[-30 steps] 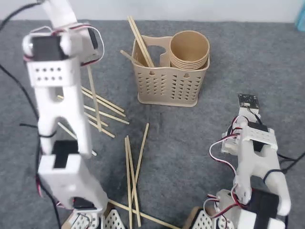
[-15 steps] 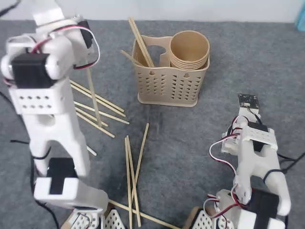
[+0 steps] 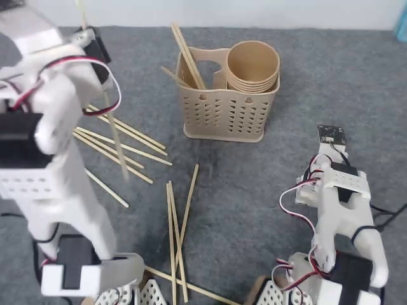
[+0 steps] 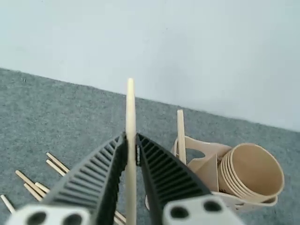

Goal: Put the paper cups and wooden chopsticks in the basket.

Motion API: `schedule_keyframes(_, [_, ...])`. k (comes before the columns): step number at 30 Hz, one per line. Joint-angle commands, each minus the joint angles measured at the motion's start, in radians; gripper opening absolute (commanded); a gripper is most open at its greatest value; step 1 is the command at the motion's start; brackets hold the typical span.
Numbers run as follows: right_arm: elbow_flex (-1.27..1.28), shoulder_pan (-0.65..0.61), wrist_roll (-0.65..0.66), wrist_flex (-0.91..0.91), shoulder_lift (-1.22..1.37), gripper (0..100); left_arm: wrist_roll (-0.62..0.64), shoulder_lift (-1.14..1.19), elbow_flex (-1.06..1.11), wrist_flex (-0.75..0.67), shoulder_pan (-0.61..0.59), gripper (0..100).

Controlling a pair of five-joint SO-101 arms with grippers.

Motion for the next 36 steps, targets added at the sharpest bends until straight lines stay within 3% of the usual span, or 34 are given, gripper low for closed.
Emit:
schedule_keyframes(1, [-0.003,-0.002,0.014,-0.012,-0.036,1.6,0.006,-0.064,0.001,0.04,0.002,1])
schedule_keyframes(7, [-0.003,-0.001,0.014,-0.008,-0.036,1.6,0.006,-0.137,0.054,0.043,0.0,1])
schedule_keyframes(11, [-0.002,0.018,0.014,-0.007,-0.036,1.6,0.005,-0.27,0.269,0.028,0.006,1])
schedule_keyframes(14, [-0.002,0.018,0.014,-0.007,-0.036,1.6,0.005,-0.408,0.472,-0.078,0.008,1])
schedule_keyframes(24, [-0.002,0.019,0.014,-0.007,-0.036,1.6,0.068,-0.824,1.175,-0.807,0.008,1])
schedule_keyframes(32, [-0.002,0.019,0.014,-0.007,-0.036,1.6,0.1,-0.875,1.432,-1.428,0.012,1])
schedule_keyframes(36, [-0.002,0.021,0.014,-0.007,-0.036,1.6,0.1,-0.875,1.537,-1.755,0.104,1])
